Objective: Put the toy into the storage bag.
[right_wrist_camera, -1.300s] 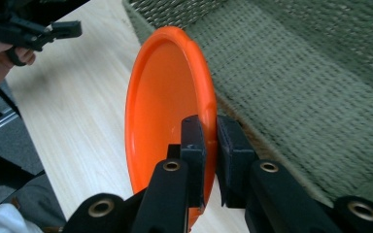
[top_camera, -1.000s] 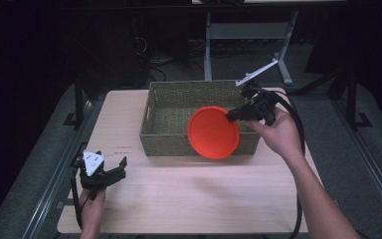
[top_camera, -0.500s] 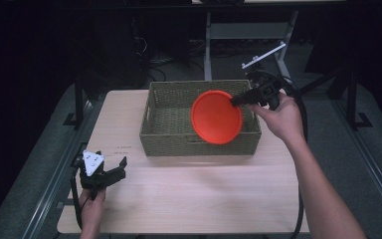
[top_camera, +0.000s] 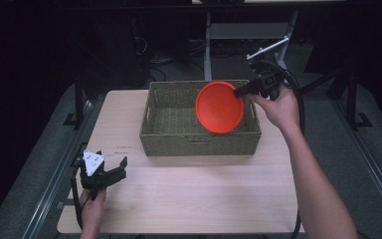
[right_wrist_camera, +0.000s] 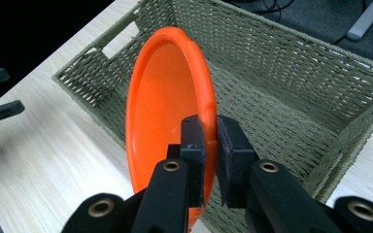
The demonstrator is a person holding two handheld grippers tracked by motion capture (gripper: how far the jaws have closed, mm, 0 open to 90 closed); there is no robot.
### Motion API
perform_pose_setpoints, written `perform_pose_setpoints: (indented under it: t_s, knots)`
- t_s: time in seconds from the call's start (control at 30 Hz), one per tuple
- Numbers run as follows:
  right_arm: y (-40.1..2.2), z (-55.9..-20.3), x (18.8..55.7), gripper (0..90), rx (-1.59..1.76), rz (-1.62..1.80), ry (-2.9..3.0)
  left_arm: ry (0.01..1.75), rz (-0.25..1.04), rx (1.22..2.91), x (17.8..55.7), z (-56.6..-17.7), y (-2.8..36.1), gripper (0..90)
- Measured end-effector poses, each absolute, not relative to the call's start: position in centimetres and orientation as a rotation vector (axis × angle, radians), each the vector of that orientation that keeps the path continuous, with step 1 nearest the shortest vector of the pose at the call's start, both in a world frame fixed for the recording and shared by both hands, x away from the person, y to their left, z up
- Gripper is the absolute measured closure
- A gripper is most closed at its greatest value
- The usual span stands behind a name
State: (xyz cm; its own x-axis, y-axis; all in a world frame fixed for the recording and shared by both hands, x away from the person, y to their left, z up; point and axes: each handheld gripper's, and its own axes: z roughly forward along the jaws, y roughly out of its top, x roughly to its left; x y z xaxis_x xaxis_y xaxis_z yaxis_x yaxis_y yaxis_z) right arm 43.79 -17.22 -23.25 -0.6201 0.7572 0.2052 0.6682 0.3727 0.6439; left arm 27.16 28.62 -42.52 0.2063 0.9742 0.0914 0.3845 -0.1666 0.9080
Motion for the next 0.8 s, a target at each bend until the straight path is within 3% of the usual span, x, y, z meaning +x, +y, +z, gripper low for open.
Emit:
perform_pose_setpoints:
  t_s: [0.8]
  knots:
    - [-18.4,-28.3,47.6,82.2,1.508,1.046,2.437,1.288,0.942,1.689,27.1,-42.5,28.7,12.7]
